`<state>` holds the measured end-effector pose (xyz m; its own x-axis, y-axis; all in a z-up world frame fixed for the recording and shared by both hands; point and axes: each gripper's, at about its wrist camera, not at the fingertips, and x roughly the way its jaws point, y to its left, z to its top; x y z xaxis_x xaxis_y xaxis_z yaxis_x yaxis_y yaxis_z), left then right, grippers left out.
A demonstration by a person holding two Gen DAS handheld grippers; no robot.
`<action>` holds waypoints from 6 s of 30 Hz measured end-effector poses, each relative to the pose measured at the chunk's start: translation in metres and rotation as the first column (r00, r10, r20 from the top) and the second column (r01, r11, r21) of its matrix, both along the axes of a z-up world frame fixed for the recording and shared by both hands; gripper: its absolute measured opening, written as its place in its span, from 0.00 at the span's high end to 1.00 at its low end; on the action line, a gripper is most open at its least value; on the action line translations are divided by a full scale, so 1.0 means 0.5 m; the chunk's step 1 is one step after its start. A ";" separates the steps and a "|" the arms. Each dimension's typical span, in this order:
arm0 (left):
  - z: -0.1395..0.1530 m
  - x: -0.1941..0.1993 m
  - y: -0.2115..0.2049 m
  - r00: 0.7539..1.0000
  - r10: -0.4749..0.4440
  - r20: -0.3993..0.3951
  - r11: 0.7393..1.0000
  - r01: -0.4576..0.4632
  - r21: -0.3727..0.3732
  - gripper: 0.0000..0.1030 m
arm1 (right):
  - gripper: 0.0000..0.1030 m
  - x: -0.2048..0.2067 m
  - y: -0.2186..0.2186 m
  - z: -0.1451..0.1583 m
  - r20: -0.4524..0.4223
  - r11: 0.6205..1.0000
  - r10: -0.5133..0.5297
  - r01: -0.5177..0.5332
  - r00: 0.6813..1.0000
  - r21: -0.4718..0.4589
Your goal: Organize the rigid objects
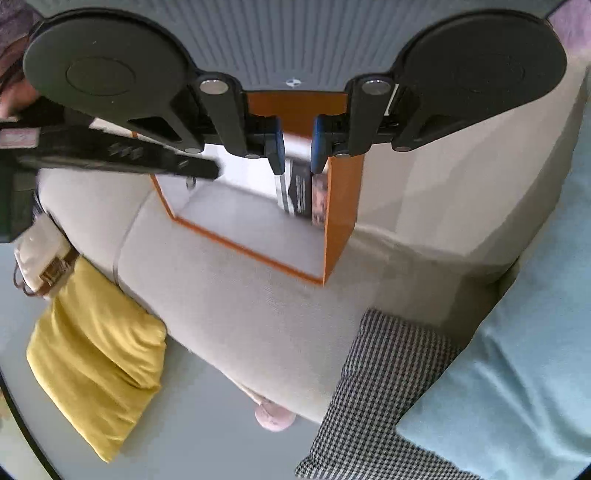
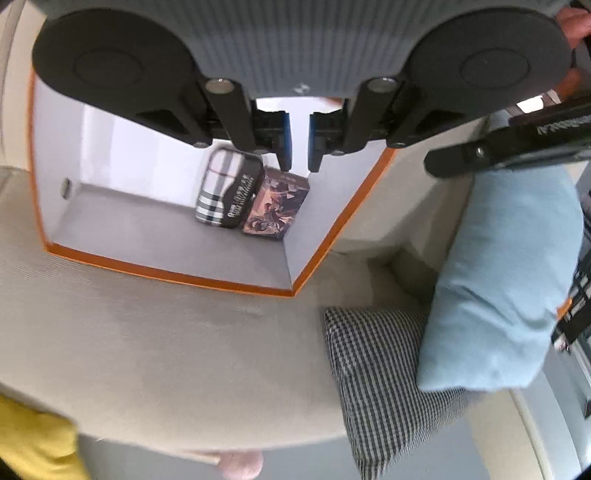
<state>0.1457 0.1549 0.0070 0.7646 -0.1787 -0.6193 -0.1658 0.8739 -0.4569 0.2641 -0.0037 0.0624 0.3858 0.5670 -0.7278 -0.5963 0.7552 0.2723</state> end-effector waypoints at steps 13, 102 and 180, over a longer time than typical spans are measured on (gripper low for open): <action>-0.141 -0.047 -0.030 0.919 -0.206 -0.336 0.976 0.220 0.004 0.85 | 0.89 -0.179 -0.082 -0.173 -0.237 0.997 -0.078 0.070 0.968 -0.041; -0.215 -0.053 -0.206 0.866 -0.249 -0.433 0.913 0.359 0.192 0.31 | 0.40 -0.252 -0.127 -0.241 -0.185 0.975 0.056 -0.094 0.981 -0.203; -0.039 0.382 -0.194 0.778 -0.213 -0.591 0.851 0.444 0.279 0.33 | 0.43 0.152 -0.097 -0.030 -0.022 0.993 0.069 -0.071 0.997 -0.096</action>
<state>0.3367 0.0581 -0.0126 0.2413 -0.0173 -0.9703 0.0568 0.9984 -0.0037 0.3400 -0.0523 0.0472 0.3330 0.5191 -0.7872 -0.6443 0.7348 0.2120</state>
